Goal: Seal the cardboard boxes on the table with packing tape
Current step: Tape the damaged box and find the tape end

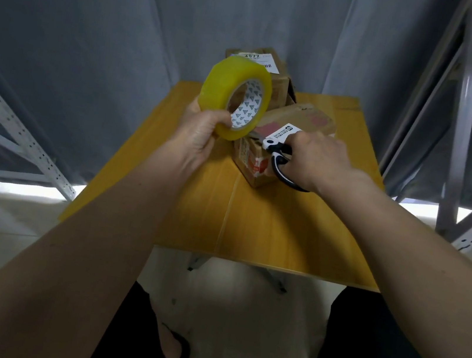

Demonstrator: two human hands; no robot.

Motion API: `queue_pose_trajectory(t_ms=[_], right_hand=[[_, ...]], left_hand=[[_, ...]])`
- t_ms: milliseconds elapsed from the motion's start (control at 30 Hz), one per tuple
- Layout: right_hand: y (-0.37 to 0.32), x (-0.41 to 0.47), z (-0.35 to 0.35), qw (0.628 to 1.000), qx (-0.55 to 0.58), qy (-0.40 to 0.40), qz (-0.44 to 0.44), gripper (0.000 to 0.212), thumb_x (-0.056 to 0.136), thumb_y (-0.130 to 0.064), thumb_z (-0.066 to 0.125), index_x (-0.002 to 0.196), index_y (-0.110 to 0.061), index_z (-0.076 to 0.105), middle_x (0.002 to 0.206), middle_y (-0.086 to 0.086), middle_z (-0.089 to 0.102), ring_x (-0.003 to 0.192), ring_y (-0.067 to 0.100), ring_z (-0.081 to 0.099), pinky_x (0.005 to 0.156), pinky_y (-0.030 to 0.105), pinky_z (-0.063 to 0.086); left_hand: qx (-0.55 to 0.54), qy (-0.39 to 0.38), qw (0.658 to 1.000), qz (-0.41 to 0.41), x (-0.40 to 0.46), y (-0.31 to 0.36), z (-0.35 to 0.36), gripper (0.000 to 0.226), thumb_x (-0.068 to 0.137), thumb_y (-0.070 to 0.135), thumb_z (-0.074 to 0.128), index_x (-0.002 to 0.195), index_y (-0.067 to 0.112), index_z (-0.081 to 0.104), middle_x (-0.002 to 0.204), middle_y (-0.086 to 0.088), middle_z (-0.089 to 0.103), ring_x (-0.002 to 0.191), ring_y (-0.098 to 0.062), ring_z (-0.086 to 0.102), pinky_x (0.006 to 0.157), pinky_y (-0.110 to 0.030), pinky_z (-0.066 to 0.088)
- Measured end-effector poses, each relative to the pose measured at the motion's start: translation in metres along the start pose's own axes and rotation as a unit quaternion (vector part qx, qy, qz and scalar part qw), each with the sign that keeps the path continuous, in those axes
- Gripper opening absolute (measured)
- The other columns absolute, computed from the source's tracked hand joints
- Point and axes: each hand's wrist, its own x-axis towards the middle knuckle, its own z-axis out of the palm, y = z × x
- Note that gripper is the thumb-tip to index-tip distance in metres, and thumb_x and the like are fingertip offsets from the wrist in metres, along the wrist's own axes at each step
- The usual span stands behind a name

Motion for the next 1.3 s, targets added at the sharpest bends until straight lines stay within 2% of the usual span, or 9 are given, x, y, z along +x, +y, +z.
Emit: queue_pose_trajectory(t_ms=[67, 233, 400, 567, 700, 933, 1067, 1233, 1300], right_hand=[[0.000, -0.001, -0.001, 1.000, -0.016, 0.006, -0.002, 0.033, 0.091, -0.042, 0.052, 0.108, -0.015, 0.060, 0.098, 0.010, 0.063, 0.081, 0.030, 0.054, 0.066, 0.031, 0.033], [0.002, -0.004, -0.004, 1.000, -0.029, -0.005, -0.002, 0.030, 0.092, -0.039, 0.051, 0.110, -0.016, 0.059, 0.104, 0.010, 0.064, 0.094, 0.032, 0.060, 0.067, 0.031, 0.031], [-0.001, -0.006, -0.010, 0.997, -0.050, -0.059, 0.023, 0.050, 0.091, -0.053, 0.046, 0.128, -0.019, 0.050, 0.124, 0.013, 0.056, 0.115, 0.033, 0.052, 0.075, 0.035, 0.033], [-0.001, -0.008, -0.017, 0.994, -0.029, -0.095, 0.045, 0.060, 0.089, -0.059, 0.046, 0.133, -0.019, 0.048, 0.132, 0.017, 0.048, 0.122, 0.035, 0.044, 0.092, 0.039, 0.039], [0.001, -0.012, -0.015, 0.991, 0.026, -0.118, 0.063, 0.067, 0.085, -0.062, 0.053, 0.134, -0.017, 0.047, 0.134, 0.019, 0.044, 0.125, 0.037, 0.041, 0.097, 0.041, 0.040], [0.006, -0.013, -0.010, 0.991, 0.014, -0.108, 0.076, 0.065, 0.087, -0.057, 0.057, 0.137, -0.016, 0.044, 0.137, 0.018, 0.039, 0.129, 0.036, 0.035, 0.097, 0.042, 0.040], [0.003, -0.007, -0.013, 0.992, -0.008, -0.102, 0.068, 0.066, 0.086, -0.056, 0.059, 0.137, -0.017, 0.044, 0.144, 0.020, 0.034, 0.135, 0.038, 0.028, 0.099, 0.042, 0.039], [-0.006, -0.002, -0.017, 0.995, -0.063, -0.060, 0.050, 0.057, 0.087, -0.048, 0.059, 0.132, -0.016, 0.048, 0.133, 0.018, 0.041, 0.119, 0.034, 0.040, 0.083, 0.036, 0.036], [-0.007, -0.005, -0.016, 0.995, -0.079, -0.045, 0.046, 0.055, 0.088, -0.046, 0.058, 0.132, -0.015, 0.047, 0.133, 0.018, 0.041, 0.119, 0.034, 0.041, 0.086, 0.037, 0.037]], left_hand=[[-0.037, 0.008, 0.999, -0.006, 0.001, -0.002, 0.000, 0.052, 0.067, -0.024, 0.054, 0.096, 0.017, 0.062, 0.082, 0.001, 0.074, 0.080, -0.010, 0.071, 0.093, -0.048, 0.053], [-0.131, 0.035, 0.990, -0.032, 0.002, -0.007, 0.003, 0.051, 0.070, -0.026, 0.051, 0.096, 0.016, 0.060, 0.104, -0.012, 0.063, 0.098, -0.019, 0.064, 0.097, -0.054, 0.049], [-0.160, 0.040, 0.986, -0.035, 0.001, -0.006, 0.005, 0.049, 0.070, -0.025, 0.048, 0.097, 0.015, 0.056, 0.108, -0.017, 0.061, 0.094, -0.024, 0.065, 0.097, -0.057, 0.048], [-0.177, 0.057, 0.982, -0.041, 0.000, -0.008, 0.006, 0.048, 0.069, -0.024, 0.048, 0.098, 0.013, 0.053, 0.114, -0.021, 0.061, 0.110, -0.037, 0.061, 0.099, -0.058, 0.046], [-0.198, 0.059, 0.977, -0.051, -0.002, -0.008, 0.004, 0.044, 0.070, -0.022, 0.045, 0.097, 0.012, 0.051, 0.117, -0.022, 0.058, 0.114, -0.037, 0.058, 0.098, -0.059, 0.046], [-0.249, 0.074, 0.964, -0.062, -0.004, -0.013, -0.003, 0.041, 0.074, -0.017, 0.043, 0.100, 0.014, 0.053, 0.120, -0.019, 0.059, 0.103, -0.034, 0.064, 0.093, -0.058, 0.049], [-0.271, 0.072, 0.958, -0.063, -0.005, -0.013, -0.005, 0.044, 0.074, -0.015, 0.043, 0.104, 0.015, 0.053, 0.121, -0.019, 0.059, 0.109, -0.037, 0.062, 0.093, -0.060, 0.049], [-0.280, 0.076, 0.955, -0.060, -0.004, -0.011, -0.007, 0.050, 0.071, -0.015, 0.045, 0.110, 0.015, 0.054, 0.117, -0.018, 0.060, 0.115, -0.040, 0.059, 0.097, -0.060, 0.046], [-0.289, 0.073, 0.953, -0.056, -0.005, -0.010, -0.009, 0.059, 0.065, -0.014, 0.047, 0.115, 0.016, 0.051, 0.116, -0.018, 0.059, 0.115, -0.040, 0.059, 0.097, -0.060, 0.046]])
